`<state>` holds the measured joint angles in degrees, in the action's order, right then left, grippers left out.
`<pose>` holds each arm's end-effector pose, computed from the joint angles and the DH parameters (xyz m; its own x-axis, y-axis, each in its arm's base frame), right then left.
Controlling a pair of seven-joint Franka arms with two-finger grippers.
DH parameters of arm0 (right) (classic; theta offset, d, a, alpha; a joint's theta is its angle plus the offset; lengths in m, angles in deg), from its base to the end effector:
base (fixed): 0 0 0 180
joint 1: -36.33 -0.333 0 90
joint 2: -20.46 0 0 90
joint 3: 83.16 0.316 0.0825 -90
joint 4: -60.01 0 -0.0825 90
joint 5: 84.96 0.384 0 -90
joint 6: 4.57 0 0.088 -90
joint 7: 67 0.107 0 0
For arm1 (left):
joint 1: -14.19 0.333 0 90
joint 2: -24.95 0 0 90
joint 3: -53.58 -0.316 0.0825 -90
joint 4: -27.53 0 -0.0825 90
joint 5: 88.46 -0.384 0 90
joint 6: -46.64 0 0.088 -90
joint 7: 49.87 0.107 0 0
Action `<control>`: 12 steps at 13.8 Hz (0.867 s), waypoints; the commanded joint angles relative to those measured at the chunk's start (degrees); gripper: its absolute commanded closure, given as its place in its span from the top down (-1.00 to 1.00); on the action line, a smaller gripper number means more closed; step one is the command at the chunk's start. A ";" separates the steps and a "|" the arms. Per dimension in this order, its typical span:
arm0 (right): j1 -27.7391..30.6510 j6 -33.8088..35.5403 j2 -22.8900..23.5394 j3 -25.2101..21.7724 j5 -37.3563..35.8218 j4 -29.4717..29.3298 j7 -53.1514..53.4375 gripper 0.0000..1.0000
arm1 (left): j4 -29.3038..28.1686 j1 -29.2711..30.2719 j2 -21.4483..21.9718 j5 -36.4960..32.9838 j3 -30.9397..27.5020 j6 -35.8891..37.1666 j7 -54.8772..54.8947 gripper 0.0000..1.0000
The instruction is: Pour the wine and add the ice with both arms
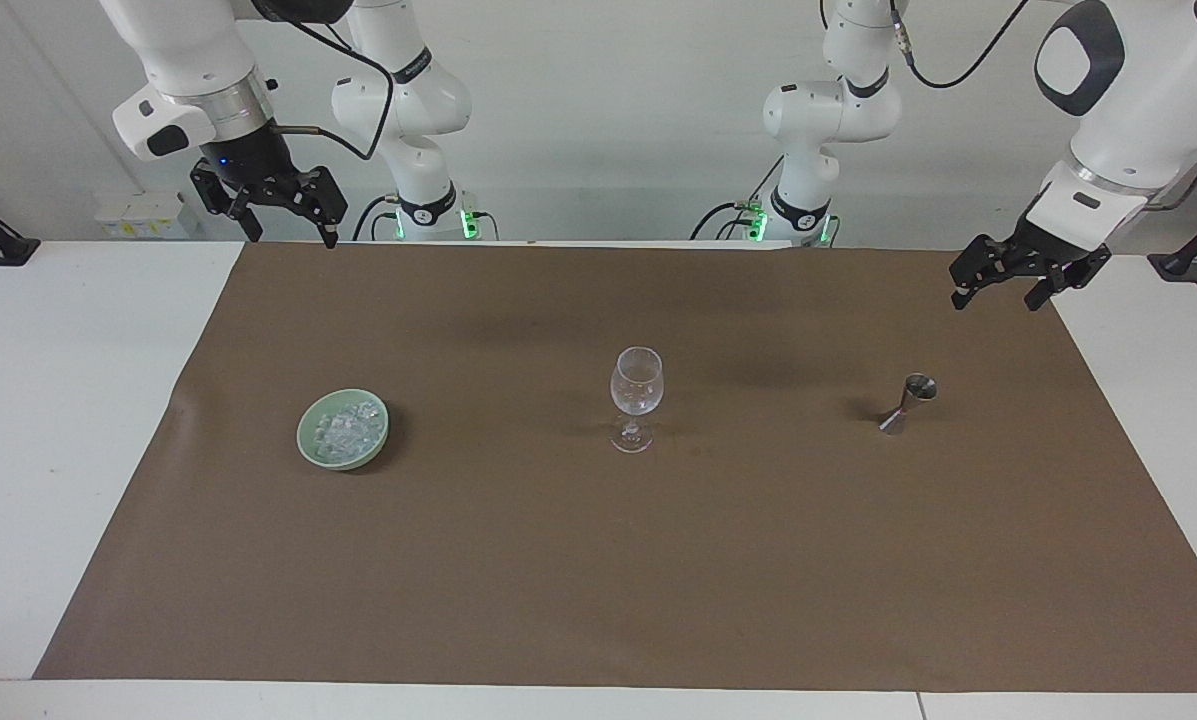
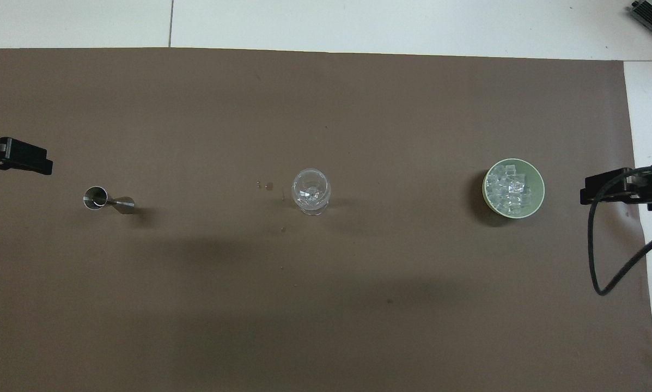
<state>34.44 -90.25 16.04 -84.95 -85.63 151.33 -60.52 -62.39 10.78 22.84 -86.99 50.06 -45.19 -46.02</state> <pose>0.5226 -0.0011 0.6487 0.9935 -0.1118 -0.0201 -0.1116 -0.9937 0.0116 0.5684 -0.0022 0.6074 0.9979 -0.0644 -0.0019 -0.0644 -0.9976 0.0236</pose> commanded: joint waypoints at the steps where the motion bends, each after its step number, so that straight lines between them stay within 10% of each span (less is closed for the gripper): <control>1: 0.49 -0.01 -1.21 0.29 0.76 1.32 -1.39 1.00 | -1.85 0.06 1.67 -0.95 0.09 -0.20 -0.52 1.00; 12: 0.49 -0.01 -1.30 0.29 0.76 1.32 -1.30 1.00 | -1.93 1.38 1.67 -0.95 -0.08 -0.02 -0.52 1.00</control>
<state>34.44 -90.25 16.04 -84.95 -85.63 151.34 -60.52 -62.48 11.88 22.86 -87.01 49.64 -45.19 -46.02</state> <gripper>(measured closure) 0.000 0.000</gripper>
